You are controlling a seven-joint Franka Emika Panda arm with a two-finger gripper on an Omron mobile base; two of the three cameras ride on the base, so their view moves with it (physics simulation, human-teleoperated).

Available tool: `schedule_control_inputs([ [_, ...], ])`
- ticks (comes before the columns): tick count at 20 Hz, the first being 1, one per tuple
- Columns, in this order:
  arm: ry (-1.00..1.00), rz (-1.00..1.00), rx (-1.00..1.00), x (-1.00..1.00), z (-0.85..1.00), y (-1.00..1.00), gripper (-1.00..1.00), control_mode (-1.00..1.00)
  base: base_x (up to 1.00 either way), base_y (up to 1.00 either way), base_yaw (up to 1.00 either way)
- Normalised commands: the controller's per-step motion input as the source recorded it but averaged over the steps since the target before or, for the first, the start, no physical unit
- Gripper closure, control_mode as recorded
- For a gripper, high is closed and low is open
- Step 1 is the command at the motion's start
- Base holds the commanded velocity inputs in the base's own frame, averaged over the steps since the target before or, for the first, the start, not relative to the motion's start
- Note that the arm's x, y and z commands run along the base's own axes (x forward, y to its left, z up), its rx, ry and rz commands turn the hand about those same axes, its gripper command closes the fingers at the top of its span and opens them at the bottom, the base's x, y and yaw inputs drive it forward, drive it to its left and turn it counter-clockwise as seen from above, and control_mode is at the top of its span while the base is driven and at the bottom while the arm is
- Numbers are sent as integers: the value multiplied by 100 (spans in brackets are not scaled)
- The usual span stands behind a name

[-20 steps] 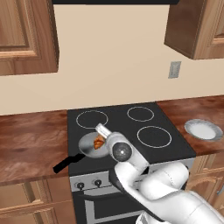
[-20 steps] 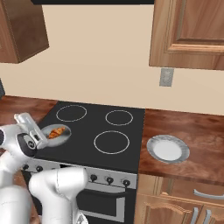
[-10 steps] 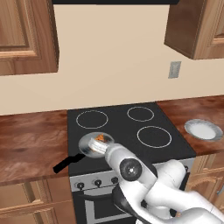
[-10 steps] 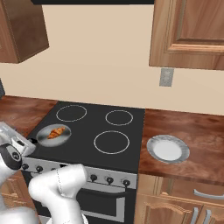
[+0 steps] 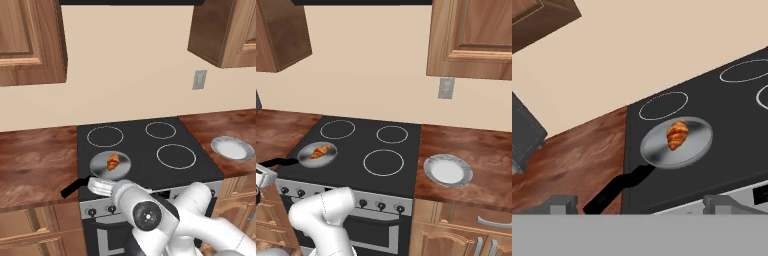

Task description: Pick the croissant and place it on the pan. Then turn on the stove to warm the croissant.

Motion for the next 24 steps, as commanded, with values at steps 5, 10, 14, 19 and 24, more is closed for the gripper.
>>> schedule_control_inputs([
  [5, -2, 11, -11, -46, -13, 15, -100, -100, 0, 0, 0],
  [10, 0, 5, -13, -24, -27, 0, -100, -100, 0, 0, 0],
  [14, 0, 3, -4, -22, -26, 0, -100, -100, 0, 0, 0],
  [19, 0, 1, 0, -4, -21, 0, -100, -100, 0, 0, 0],
  [24, -6, 5, 0, 0, -33, 0, -100, -100, 0, 0, 0],
])
